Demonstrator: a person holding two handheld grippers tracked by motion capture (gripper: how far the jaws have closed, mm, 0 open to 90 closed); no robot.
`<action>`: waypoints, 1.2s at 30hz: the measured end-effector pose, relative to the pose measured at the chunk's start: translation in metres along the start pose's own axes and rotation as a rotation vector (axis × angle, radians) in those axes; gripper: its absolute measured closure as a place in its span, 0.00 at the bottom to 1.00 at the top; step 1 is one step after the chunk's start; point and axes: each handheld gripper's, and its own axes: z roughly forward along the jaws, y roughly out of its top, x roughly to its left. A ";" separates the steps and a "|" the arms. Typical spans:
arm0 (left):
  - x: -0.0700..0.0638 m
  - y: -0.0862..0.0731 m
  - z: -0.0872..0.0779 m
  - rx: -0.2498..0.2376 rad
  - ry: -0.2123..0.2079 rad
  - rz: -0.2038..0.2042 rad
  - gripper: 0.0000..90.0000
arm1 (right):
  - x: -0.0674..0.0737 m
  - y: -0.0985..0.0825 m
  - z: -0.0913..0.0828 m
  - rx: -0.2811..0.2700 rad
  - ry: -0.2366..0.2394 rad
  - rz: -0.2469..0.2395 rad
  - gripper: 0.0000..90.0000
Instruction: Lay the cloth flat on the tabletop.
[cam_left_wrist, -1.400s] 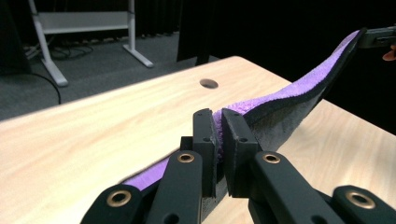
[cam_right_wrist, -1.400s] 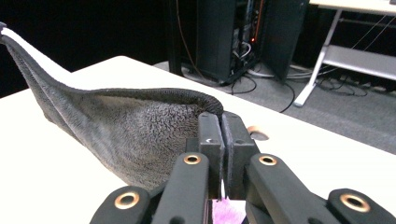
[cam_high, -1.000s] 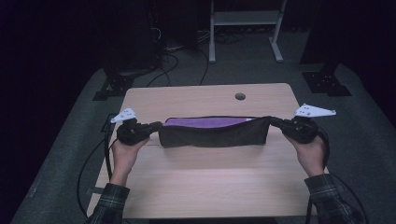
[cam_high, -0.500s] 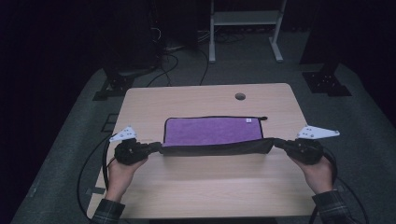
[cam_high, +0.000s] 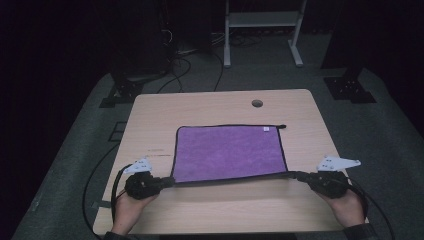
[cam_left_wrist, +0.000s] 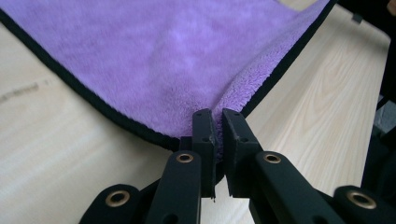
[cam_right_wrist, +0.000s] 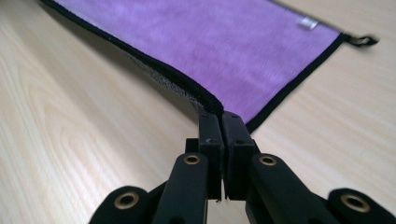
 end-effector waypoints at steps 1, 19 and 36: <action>-0.001 -0.002 0.002 0.016 0.005 0.004 0.93 | 0.001 -0.002 0.001 0.013 0.001 -0.003 0.97; -0.015 -0.025 0.017 0.187 0.041 0.030 0.86 | 0.011 -0.035 0.012 0.199 0.095 -0.041 0.93; 0.009 -0.002 0.008 0.042 0.205 0.015 0.22 | -0.042 -0.020 0.029 0.037 -0.129 0.160 0.24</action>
